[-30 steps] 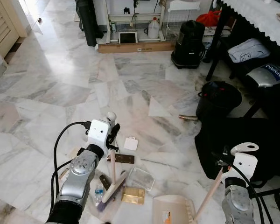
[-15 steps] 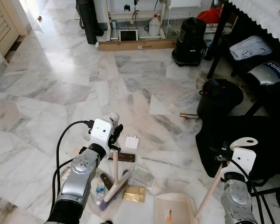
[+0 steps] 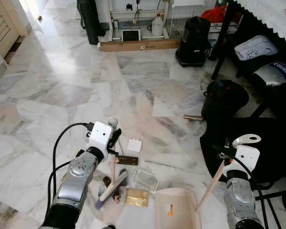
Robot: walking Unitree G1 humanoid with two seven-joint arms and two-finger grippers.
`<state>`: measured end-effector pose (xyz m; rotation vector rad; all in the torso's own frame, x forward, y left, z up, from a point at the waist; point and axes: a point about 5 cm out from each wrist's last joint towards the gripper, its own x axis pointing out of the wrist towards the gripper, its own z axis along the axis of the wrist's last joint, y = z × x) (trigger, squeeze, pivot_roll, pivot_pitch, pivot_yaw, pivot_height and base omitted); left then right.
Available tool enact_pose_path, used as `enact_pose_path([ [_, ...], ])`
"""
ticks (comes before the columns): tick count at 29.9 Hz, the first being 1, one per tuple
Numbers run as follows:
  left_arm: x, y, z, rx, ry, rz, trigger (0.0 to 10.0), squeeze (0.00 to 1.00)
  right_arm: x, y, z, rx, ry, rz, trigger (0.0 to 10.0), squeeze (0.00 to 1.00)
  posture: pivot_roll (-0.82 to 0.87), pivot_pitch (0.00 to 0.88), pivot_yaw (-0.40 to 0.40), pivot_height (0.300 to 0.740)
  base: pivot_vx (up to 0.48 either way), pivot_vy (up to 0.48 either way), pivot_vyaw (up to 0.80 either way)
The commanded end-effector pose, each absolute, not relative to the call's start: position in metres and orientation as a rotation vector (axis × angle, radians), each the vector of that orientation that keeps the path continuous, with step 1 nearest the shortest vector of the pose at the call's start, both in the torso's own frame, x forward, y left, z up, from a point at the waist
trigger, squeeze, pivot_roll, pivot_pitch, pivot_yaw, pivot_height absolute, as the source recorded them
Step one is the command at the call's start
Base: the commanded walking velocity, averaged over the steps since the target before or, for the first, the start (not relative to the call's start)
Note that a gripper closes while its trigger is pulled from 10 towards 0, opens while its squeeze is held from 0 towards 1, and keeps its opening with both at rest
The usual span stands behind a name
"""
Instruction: Sweep floor
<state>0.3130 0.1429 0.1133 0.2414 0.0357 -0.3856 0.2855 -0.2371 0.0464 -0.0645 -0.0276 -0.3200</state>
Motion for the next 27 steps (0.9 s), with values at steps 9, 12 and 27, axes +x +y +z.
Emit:
enact_pose_path([
  [9, 0.308, 0.137, 0.097, 0.194, 0.198, -0.475, 10.0, 0.00, 0.280, -0.239, 0.041, -0.057, -0.016, -0.332, 10.0, 0.00, 0.13, 0.109, 0.021, 0.740, 0.000, 0.000, 0.00],
  [12, 0.308, 0.137, 0.097, 0.194, 0.225, -0.486, 10.0, 0.00, 0.280, -0.239, 0.040, -0.059, -0.013, -0.332, 10.0, 0.00, 0.14, 0.109, 0.021, 0.740, 0.000, 0.000, 0.00],
  [27, 0.308, 0.140, 0.098, 0.193, 0.314, -0.502, 10.0, 0.00, 0.277, -0.232, 0.033, -0.143, 0.030, -0.271, 10.0, 0.00, 0.14, 0.131, 0.016, 0.740, 0.000, 0.000, 0.00],
])
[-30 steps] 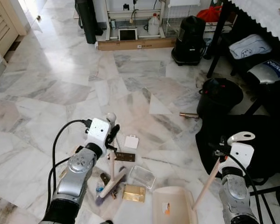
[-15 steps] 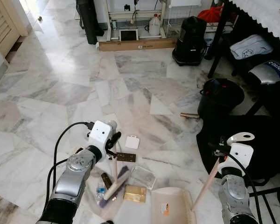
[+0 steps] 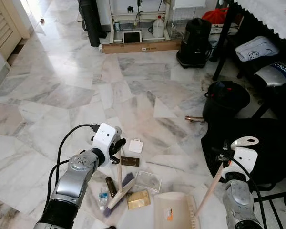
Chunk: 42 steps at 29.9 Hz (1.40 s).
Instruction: Sweep floor
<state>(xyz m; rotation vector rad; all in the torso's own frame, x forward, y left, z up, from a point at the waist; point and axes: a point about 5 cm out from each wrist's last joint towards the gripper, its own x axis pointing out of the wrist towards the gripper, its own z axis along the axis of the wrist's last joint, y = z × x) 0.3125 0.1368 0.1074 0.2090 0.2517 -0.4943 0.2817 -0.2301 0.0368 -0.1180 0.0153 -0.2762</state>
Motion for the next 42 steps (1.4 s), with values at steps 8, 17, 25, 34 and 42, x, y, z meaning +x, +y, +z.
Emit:
enact_pose_path([
  [8, 0.307, 0.138, 0.099, 0.192, 0.316, -0.502, 10.0, 0.00, 0.272, -0.233, 0.026, -0.141, 0.053, -0.291, 10.0, 0.00, 0.14, 0.138, 0.015, 0.740, 0.000, 0.000, 0.00],
  [17, 0.304, 0.139, 0.101, 0.185, 0.307, -0.485, 10.0, 0.00, 0.284, -0.228, 0.045, -0.117, -0.059, -0.311, 10.0, 0.00, 0.16, 0.155, 0.010, 0.740, 0.000, 0.000, 0.00],
  [25, 0.298, 0.141, 0.100, 0.189, 0.314, -0.484, 10.0, 0.00, 0.292, -0.222, 0.049, -0.108, -0.068, -0.318, 10.0, 0.00, 0.17, 0.171, 0.013, 0.740, 0.000, 0.000, 0.00],
  [34, 0.291, 0.145, 0.103, 0.195, 0.317, -0.476, 10.0, 0.00, 0.295, -0.219, 0.049, -0.113, -0.058, -0.312, 10.0, 0.00, 0.19, 0.199, 0.017, 0.740, 0.000, 0.000, 0.00],
  [42, 0.283, 0.153, 0.107, 0.207, 0.321, -0.461, 10.0, 0.00, 0.290, -0.214, 0.042, -0.116, -0.034, -0.314, 10.0, 0.00, 0.23, 0.230, 0.027, 0.740, 0.000, 0.000, 0.00],
])
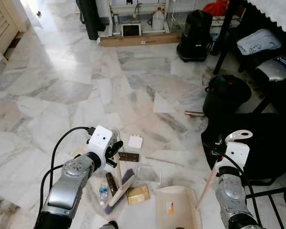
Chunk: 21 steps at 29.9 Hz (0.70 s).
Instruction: Sweep floor
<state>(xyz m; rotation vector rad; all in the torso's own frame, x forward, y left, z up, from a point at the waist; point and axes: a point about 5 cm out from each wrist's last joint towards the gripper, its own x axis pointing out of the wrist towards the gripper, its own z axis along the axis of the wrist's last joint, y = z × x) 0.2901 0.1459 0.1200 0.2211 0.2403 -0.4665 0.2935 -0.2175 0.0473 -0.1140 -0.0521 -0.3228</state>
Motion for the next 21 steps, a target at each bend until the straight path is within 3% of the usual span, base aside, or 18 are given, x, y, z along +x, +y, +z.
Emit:
enact_pose_path([
  [1, 0.282, 0.155, 0.108, 0.209, 0.322, -0.457, 10.0, 0.00, 0.290, -0.213, 0.041, -0.117, -0.030, -0.314, 10.0, 0.00, 0.23, 0.232, 0.028, 0.740, 0.000, 0.000, 0.00],
  [21, 0.262, 0.162, 0.111, 0.212, 0.351, -0.441, 10.0, 0.00, 0.306, -0.206, 0.063, -0.105, -0.138, -0.303, 10.0, 0.00, 0.27, 0.274, 0.036, 0.740, 0.000, 0.000, 0.00],
])
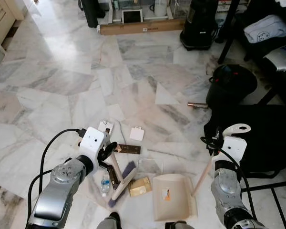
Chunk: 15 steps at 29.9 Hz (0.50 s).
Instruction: Sweep floor
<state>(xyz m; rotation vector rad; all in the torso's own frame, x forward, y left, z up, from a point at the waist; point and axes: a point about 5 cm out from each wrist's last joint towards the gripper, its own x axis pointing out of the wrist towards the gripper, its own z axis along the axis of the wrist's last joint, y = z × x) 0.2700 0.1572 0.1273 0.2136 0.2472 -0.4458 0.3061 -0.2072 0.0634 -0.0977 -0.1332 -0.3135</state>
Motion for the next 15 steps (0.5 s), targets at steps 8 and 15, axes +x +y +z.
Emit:
enact_pose_path([
  [8, 0.2579, 0.1646, 0.1139, 0.219, 0.352, -0.437, 10.0, 0.00, 0.3077, -0.2028, 0.0646, -0.117, -0.143, -0.299, 10.0, 0.00, 0.28, 0.291, 0.038, 0.740, 0.000, 0.000, 0.00],
  [15, 0.2552, 0.1655, 0.1156, 0.224, 0.360, -0.438, 10.0, 0.00, 0.3130, -0.2047, 0.0720, -0.122, -0.165, -0.310, 10.0, 0.00, 0.28, 0.304, 0.037, 0.740, 0.000, 0.000, 0.00],
])
